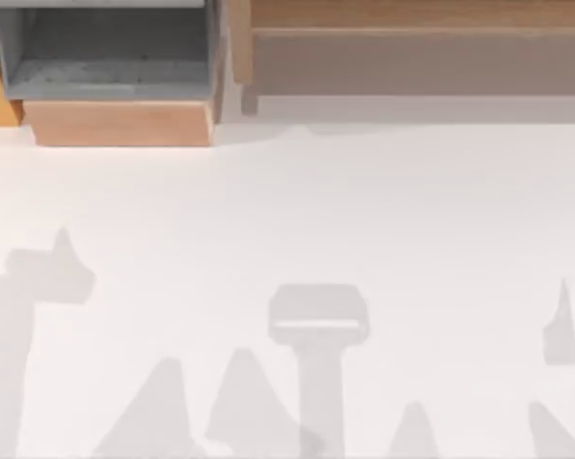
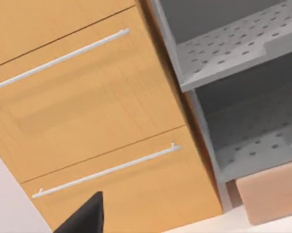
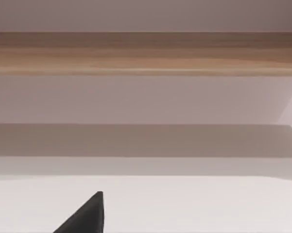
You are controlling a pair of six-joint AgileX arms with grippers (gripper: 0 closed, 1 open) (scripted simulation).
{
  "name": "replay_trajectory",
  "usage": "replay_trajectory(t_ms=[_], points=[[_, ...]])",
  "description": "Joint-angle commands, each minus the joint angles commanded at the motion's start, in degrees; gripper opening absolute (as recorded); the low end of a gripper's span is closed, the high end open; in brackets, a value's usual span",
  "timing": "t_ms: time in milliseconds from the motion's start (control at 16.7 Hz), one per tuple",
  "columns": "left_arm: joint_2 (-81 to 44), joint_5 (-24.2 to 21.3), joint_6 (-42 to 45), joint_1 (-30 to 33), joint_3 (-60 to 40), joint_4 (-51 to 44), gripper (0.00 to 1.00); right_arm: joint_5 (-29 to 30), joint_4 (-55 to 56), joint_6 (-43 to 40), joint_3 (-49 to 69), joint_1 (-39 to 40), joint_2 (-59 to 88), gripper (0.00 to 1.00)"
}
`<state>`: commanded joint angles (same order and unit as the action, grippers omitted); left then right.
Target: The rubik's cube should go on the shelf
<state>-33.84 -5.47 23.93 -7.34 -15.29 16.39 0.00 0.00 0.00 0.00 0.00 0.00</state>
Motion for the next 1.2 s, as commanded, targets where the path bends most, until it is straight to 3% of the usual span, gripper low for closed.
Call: replay_trajectory(t_ms=[780,1200], points=[[-70.96,-15.24,49.18,-12.46,-34.57,36.92,1.0,0.0,0.0,0.0,0.0,0.0,0.0,1.0],[-94.43,-20.64,65.24,-16.29,-46.49,49.61,1.0,0.0,0.0,0.0,0.0,0.0,0.0,1.0]])
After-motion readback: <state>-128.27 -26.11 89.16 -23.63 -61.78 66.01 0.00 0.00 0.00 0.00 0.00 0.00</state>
